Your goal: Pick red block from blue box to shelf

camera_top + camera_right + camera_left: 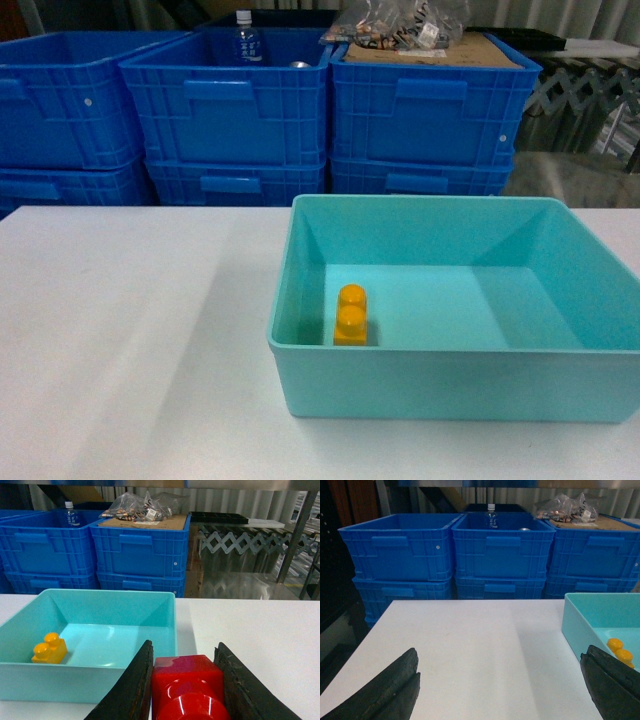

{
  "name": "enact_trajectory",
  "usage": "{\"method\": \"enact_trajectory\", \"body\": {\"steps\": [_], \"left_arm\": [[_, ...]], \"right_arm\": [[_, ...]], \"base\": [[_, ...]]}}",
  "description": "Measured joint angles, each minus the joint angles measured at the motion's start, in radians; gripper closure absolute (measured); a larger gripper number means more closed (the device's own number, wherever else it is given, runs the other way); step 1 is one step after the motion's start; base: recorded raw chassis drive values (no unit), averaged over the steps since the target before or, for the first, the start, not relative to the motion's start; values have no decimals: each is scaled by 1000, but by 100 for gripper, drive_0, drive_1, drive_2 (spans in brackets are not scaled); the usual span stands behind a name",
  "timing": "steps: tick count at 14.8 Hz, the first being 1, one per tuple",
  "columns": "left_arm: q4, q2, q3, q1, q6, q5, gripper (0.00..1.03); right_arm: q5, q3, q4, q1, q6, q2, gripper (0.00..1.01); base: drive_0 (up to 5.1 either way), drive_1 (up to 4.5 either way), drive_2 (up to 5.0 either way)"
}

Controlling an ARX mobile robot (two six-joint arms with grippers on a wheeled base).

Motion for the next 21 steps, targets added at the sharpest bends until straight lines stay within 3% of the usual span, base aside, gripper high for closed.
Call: {"method": "enact_trajectory", "body": {"steps": [21], "left_arm": [[0,0,0,0,0,0,5]], "right_arm": [[0,0,0,0,0,0,72]], "base": [[-135,-135,-135]]}}
